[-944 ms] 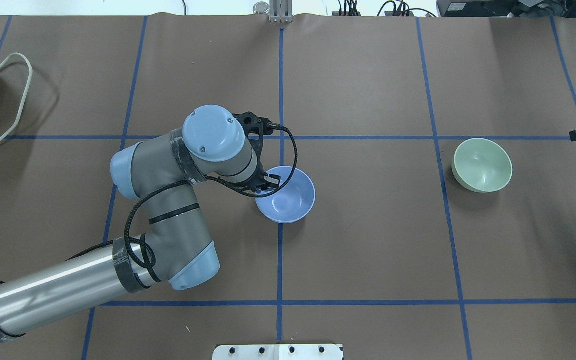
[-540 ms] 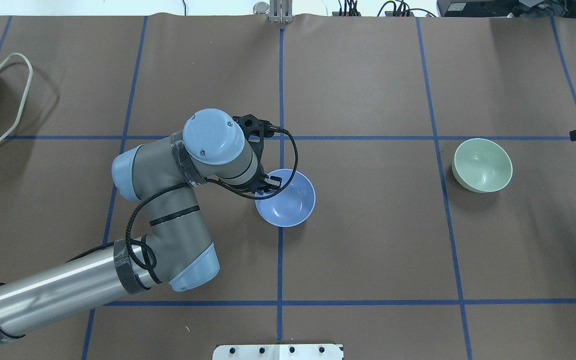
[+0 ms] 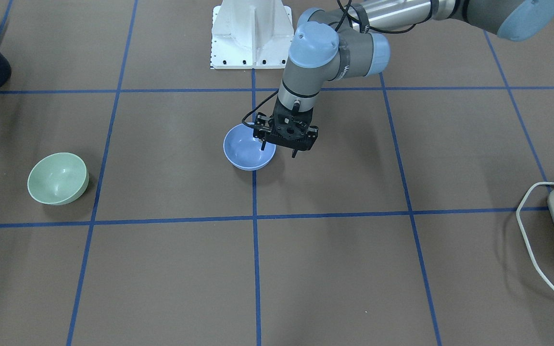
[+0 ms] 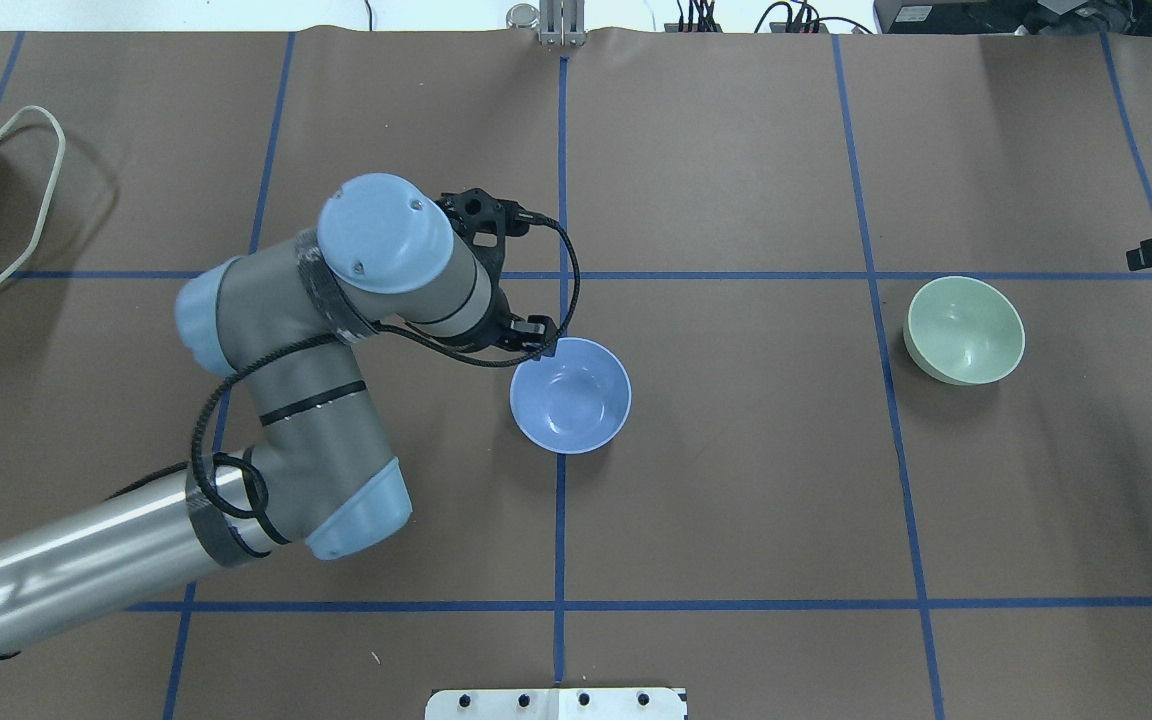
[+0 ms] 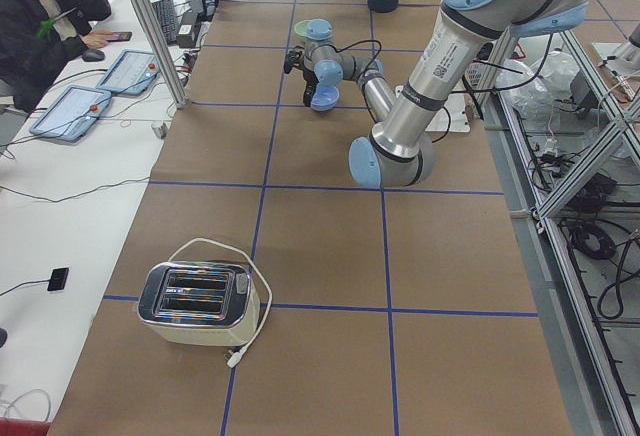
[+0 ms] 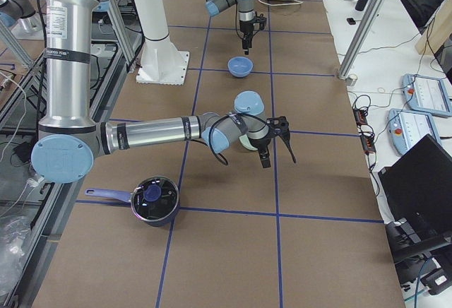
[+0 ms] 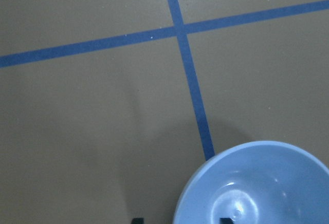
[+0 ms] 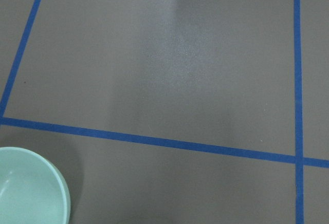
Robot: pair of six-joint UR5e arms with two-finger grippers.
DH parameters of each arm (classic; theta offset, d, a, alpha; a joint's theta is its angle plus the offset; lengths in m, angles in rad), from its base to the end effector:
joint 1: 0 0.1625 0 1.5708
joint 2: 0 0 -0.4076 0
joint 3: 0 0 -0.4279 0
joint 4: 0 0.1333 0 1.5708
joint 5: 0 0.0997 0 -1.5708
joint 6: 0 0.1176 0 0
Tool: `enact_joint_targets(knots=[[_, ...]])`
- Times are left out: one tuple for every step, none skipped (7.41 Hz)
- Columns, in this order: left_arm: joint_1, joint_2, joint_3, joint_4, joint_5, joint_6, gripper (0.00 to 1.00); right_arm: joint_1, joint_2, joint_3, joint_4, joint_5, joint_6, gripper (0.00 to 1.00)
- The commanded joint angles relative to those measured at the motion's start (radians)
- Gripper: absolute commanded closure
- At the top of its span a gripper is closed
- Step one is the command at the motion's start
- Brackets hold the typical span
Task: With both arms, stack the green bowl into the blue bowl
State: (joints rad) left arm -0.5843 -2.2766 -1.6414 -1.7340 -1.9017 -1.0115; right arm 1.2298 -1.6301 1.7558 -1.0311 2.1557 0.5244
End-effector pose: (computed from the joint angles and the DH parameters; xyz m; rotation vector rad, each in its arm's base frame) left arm 0.5467 -0.4755 0.1580 0.2462 0.9481 0.1325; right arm -0.1159 -0.5311 0.5313 0.3499 -0.7806 -0.0225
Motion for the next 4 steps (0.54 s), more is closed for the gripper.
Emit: enact_joint_targets(knots=[[-0.151,0.099,-0.178,0.168,-0.1,0.177,0.02,-0.009,0.035,-0.001,0.093,0.004,0.0,0.0],[-0.252,0.168,-0.245,0.223,-0.146,0.321,0.02,-0.027,0.021,-0.007,0.153,0.007,0.003,0.0],[-0.372,0.249,-0.256,0.234,-0.211,0.488,0.02,-0.05,0.015,-0.009,0.155,0.003,0.002,0.0],[-0.511,0.325,-0.249,0.237,-0.255,0.707,0.02,-0.067,0.013,-0.009,0.152,0.001,0.003,0.01]])
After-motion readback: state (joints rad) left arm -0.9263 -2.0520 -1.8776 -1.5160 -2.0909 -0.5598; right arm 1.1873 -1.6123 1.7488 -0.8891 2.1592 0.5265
